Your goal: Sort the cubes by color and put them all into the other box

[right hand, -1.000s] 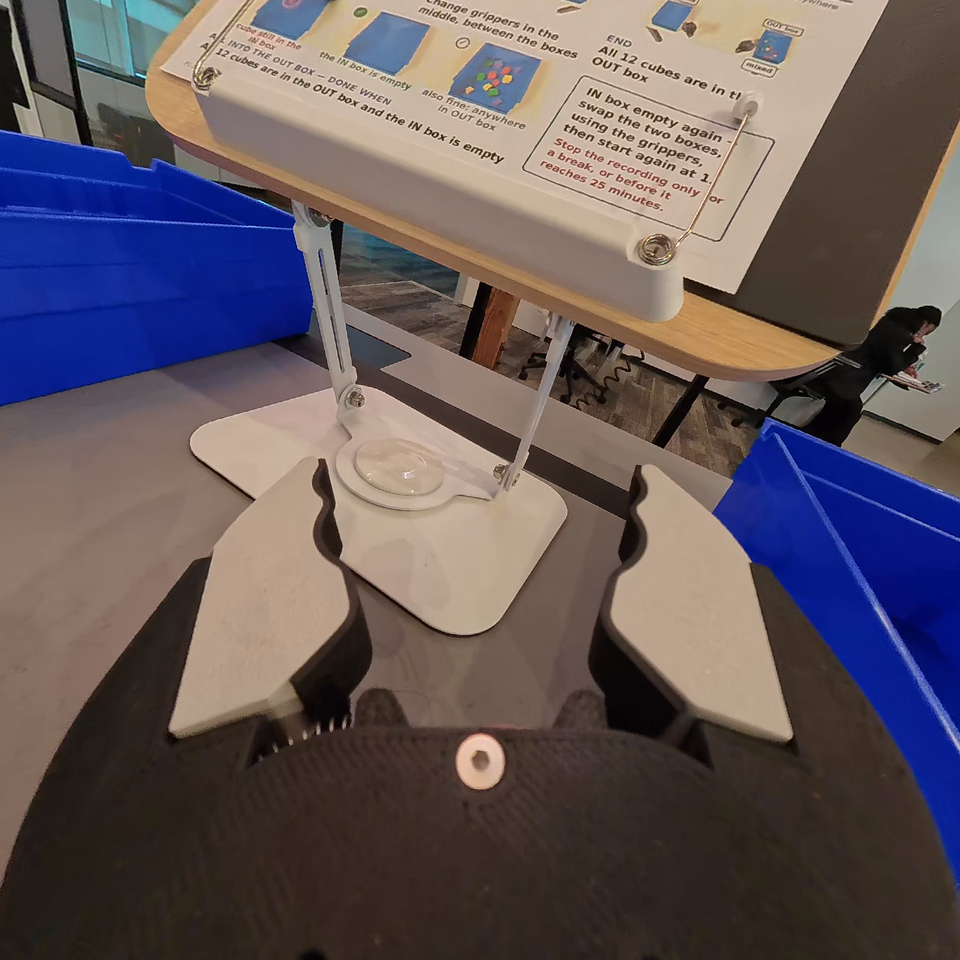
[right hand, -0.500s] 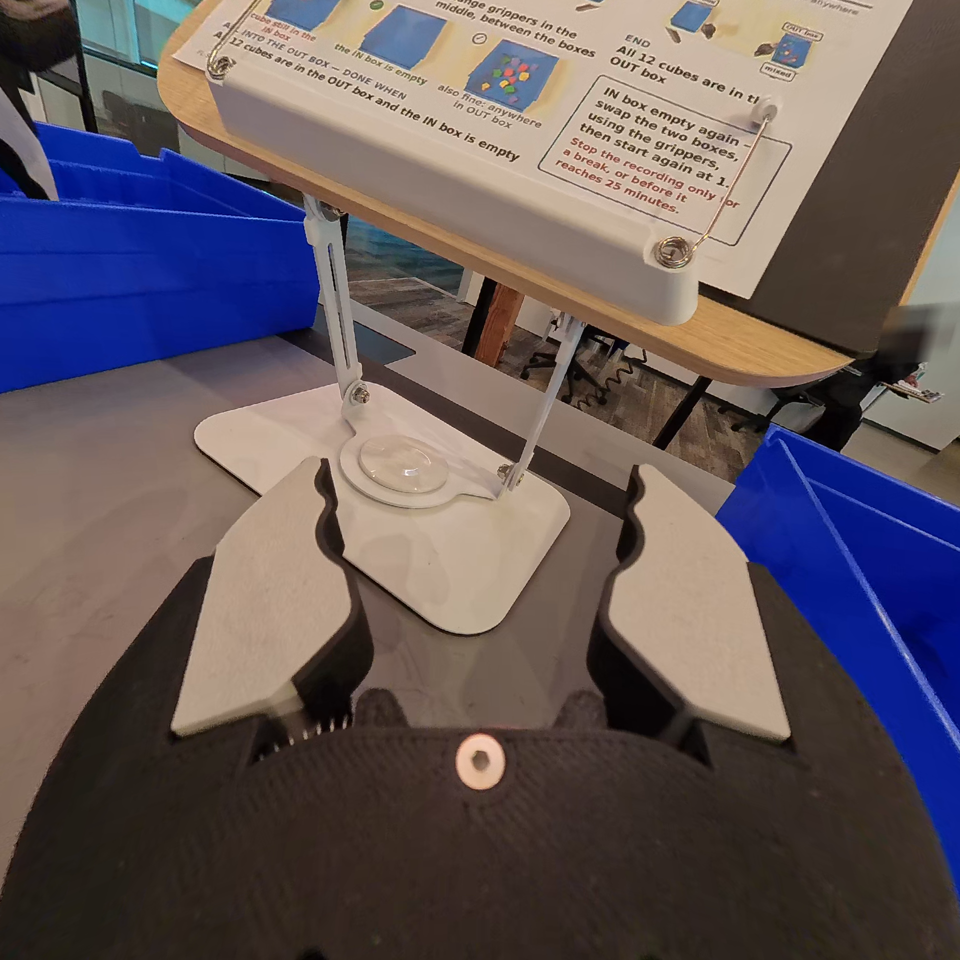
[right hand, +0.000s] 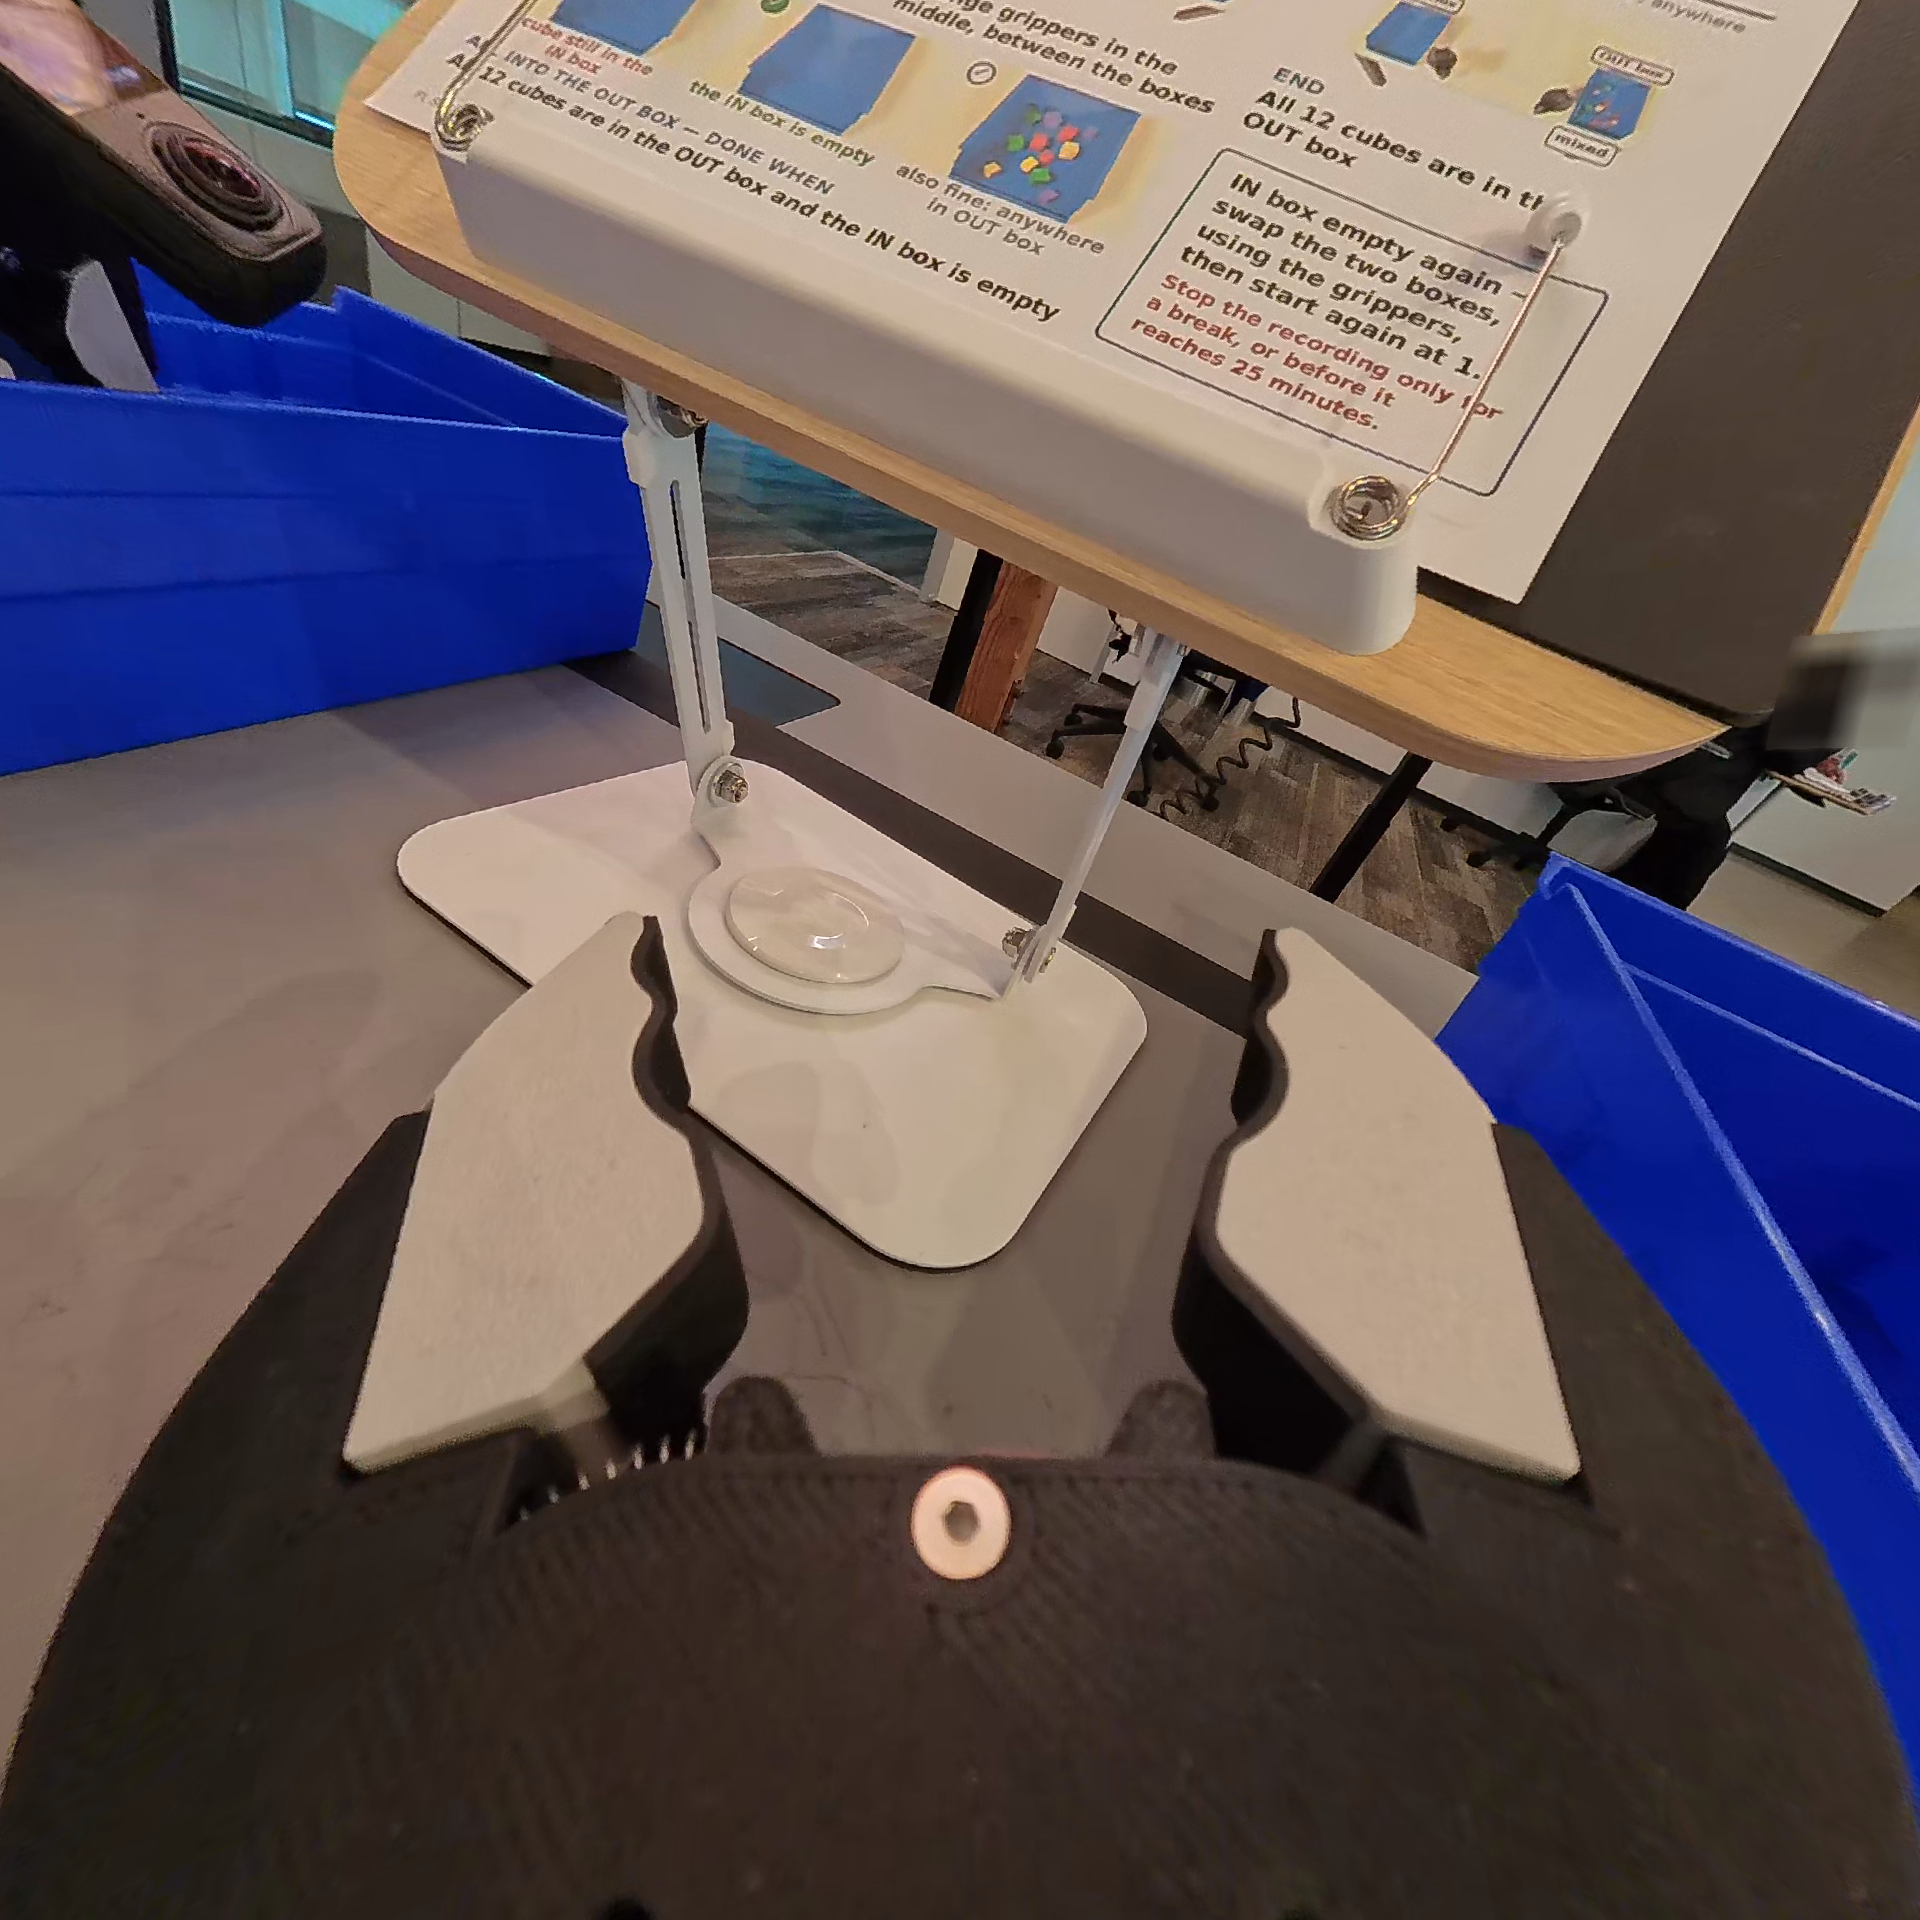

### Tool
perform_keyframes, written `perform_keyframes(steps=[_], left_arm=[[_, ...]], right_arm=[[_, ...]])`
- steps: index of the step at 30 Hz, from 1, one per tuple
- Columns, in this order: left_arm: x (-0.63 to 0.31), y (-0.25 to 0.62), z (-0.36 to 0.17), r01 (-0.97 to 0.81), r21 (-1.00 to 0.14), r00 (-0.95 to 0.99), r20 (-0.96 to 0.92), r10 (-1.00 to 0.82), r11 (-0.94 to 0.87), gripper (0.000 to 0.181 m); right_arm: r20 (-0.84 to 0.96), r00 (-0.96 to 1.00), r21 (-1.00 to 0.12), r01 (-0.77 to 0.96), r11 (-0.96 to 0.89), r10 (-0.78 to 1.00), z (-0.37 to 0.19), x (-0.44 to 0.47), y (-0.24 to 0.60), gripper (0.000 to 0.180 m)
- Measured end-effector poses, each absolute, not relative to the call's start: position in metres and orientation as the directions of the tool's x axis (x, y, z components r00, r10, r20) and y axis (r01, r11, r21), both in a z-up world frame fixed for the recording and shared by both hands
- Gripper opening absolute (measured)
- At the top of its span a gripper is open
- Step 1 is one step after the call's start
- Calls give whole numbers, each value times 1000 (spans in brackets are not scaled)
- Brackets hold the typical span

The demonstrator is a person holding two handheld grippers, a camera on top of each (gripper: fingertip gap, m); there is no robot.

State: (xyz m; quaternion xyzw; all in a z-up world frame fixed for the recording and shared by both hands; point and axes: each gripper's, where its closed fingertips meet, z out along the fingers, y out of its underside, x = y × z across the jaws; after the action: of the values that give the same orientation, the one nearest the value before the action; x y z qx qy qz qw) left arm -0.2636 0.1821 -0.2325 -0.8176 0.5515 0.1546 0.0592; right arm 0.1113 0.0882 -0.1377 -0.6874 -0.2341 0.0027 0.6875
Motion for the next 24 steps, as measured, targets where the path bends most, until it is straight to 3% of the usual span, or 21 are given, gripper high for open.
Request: perform_keyframes(steps=[4,14,18,24], left_arm=[[-262,178,-236,-914,48,376,-267,-887,-402,32],[-265,180,-232,-922,51,354,-290,-889,-384,30],[-257,184,-217,-934,-27,345,-321,-882,-355,29],[-234,174,-182,-926,-232,359,-295,-886,-298,28]], right_arm=[[318,889,-946,318,55,328,-138,111,88,105],[318,889,-946,319,54,330,-138,110,88,105],[321,887,-945,322,55,333,-138,110,88,105],[326,879,-944,324,67,347,-138,106,86,105]])
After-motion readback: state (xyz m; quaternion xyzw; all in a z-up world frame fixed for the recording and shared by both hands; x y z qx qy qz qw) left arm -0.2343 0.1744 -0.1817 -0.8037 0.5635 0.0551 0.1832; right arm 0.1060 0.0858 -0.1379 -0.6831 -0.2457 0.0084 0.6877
